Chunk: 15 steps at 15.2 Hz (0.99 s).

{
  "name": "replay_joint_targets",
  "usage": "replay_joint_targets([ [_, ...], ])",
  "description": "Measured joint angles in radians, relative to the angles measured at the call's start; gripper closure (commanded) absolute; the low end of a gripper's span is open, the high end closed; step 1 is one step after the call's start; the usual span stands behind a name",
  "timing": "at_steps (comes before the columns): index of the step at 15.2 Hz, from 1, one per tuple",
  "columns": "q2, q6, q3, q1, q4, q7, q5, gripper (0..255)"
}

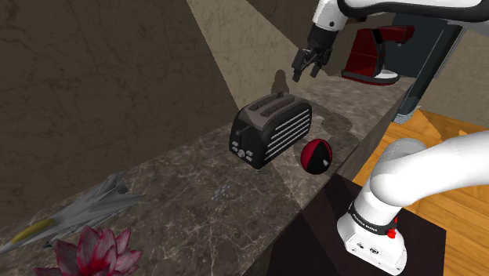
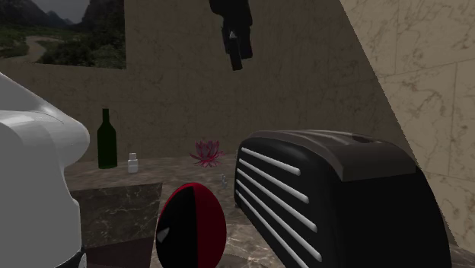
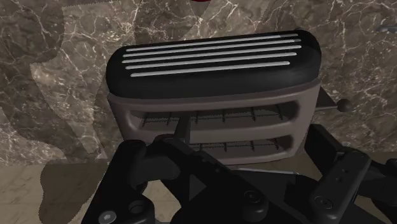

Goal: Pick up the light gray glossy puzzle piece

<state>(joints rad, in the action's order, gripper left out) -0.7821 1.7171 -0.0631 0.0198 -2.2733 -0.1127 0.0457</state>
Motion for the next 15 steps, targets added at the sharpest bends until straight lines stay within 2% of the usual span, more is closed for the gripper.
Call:
replay_joint_targets([
  [4, -0.022, 0.056, 0.033, -0.015, -0.059, -0.021, -0.010, 0],
  [11, -0.076, 0.276, 0.158, -0.074, -0.265, -0.108, -0.047, 0],
  [15, -0.038, 0.427, 0.243, -0.107, -0.340, -0.167, -0.065, 0],
])
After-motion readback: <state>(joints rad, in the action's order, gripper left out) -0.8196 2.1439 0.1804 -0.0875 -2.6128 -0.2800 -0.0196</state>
